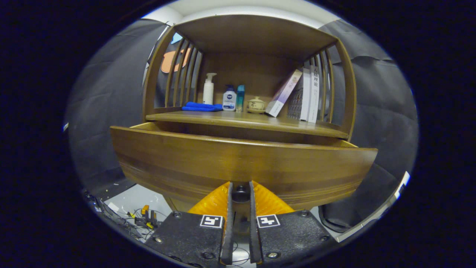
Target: Pull open the drawer, take out the items inside it, and place them on the countertop above the cabinet.
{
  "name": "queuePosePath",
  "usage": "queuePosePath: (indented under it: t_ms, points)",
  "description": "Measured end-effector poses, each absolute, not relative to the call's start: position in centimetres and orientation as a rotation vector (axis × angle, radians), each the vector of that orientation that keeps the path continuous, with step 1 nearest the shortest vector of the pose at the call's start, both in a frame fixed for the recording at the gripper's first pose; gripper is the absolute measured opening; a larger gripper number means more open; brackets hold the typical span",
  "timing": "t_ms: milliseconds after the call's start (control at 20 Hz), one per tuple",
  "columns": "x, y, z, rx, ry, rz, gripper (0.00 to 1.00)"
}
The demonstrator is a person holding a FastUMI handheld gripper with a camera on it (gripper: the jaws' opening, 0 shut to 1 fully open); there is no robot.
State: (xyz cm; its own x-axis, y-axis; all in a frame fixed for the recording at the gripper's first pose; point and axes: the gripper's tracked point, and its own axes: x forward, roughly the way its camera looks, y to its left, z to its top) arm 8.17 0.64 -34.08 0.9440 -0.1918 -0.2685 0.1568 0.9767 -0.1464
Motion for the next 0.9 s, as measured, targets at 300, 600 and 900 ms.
queuePosePath:
  t_ms: [300,600,900]
  points:
    - [3.9,1.3,-34.7,-0.117,0.309,-0.148,0.2]
    - [0.4,2.2,-35.0,-0.103,0.334,-0.106,0.2]
    - [-0.4,2.8,-35.0,-0.121,0.434,-0.095,0.22]
